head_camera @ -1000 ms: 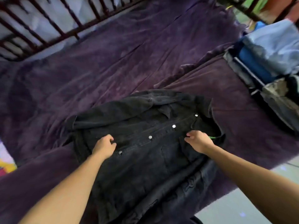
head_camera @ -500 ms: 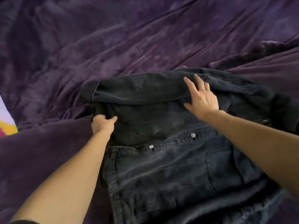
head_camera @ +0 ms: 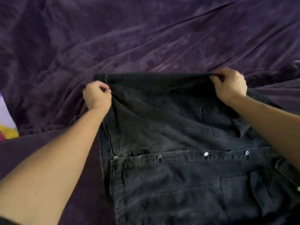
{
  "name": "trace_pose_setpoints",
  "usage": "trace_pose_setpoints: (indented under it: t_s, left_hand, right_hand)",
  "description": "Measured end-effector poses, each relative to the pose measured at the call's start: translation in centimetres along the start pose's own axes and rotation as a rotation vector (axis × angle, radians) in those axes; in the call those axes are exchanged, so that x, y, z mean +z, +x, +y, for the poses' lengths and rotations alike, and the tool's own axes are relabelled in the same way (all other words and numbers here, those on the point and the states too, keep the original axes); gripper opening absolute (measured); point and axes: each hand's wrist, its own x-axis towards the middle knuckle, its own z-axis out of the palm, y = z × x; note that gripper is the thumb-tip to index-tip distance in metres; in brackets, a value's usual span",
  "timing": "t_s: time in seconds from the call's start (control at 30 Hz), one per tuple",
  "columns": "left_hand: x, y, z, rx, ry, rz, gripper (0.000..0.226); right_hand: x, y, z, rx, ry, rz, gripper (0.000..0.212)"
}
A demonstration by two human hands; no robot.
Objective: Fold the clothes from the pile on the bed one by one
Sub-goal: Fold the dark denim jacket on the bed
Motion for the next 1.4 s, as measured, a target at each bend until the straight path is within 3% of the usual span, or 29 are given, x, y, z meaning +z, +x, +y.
trace_pose_setpoints:
  t_s: [0.07, 0.17, 0.23, 0.3, 0.43, 0.53, 0.6, 0.77, 0.83, 0.9, 0.97, 1.03, 1.1, 1.23, 1.3, 1.37, 1.4]
  left_hand:
    - [0.0, 2.2, -0.1, -0.097, 0.026, -0.031, 0.021]
    - [1.1, 2.9, 0.3, -0.176, 0.263, -0.184, 0.069]
    - [1.6, 2.7, 2.0, -0.014, 0.345, -0.194, 0.091]
    - [2.9, 2.5, 4.0, 0.241, 0.422, -0.214, 0.097]
    - [6.4, 1.0, 8.4, 0.614, 0.664, -0.369, 0.095]
    - [8.4, -0.2, 10.4, 0.640, 0.799, -0.514, 0.058]
    - [8.6, -0.7, 10.9, 0.668, 0.857, -0.460, 0.039]
    - [3.8, -1.0, 13.1, 0.848, 0.777, -0.277, 0.041]
    - [1.1, -2.6, 14.3, 0.801, 0.664, -0.327, 0.019]
    - [-1.3, -6.0, 15.6, 0.694, 0.456, -0.419, 0.013]
    - [-2.4, -10.3, 16.4, 0.739, 0.349, -0.455, 0.012]
    - [-2.8, -15.1, 16.4, 0.782, 0.296, -0.526, 0.016]
    - [-2.4, -20.2, 15.9, 0.724, 0.208, -0.639, 0.017]
    - [0.2, -29.7, 15.1, 0.410, 0.008, -0.919, 0.017]
    - [1.7, -33.9, 15.5, 0.235, -0.131, -1.195, 0.024]
    - [3.2, -37.0, 16.5, 0.101, -0.195, -1.543, 0.041]
    - [4.3, -37.7, 17.0, 0.045, -0.223, -1.607, 0.048]
  right_hand:
    - [-0.1, 0.2, 0.1, -0.060, 0.006, 0.018, 0.026]
    - [0.6, -1.0, 1.6, -0.152, -0.075, -0.110, 0.023]
    - [1.3, -2.5, 3.1, -0.202, -0.093, -0.194, 0.021]
    - [1.7, -4.1, 4.3, -0.289, -0.101, -0.193, 0.019]
    - [1.2, -7.0, 5.6, -0.487, -0.104, -0.127, 0.011]
    - [-0.2, -8.8, 6.9, -0.570, -0.124, -0.076, 0.015]
    - [-1.0, -9.6, 8.4, -0.560, -0.179, -0.043, 0.020]
    - [-4.8, -8.4, 11.8, -0.236, -0.227, 0.086, 0.020]
    - [-8.0, -7.2, 11.8, -0.061, -0.181, 0.109, 0.018]
    - [-11.0, -6.2, 12.1, 0.110, -0.129, 0.087, 0.022]
    - [-12.9, -6.2, 12.6, 0.243, 0.017, 0.051, 0.021]
    - [-13.7, -7.3, 13.4, 0.407, 0.342, 0.010, 0.018]
    - [-13.5, -9.1, 15.1, 0.610, 0.588, -0.030, 0.021]
    - [-11.8, -14.7, 19.0, 0.873, 0.709, -0.238, 0.031]
    - [-11.0, -17.2, 20.9, 0.910, 0.742, -0.388, 0.028]
    - [-10.7, -19.0, 22.8, 0.919, 0.733, -0.508, 0.038]
    - [-10.8, -19.6, 23.7, 0.917, 0.713, -0.570, 0.043]
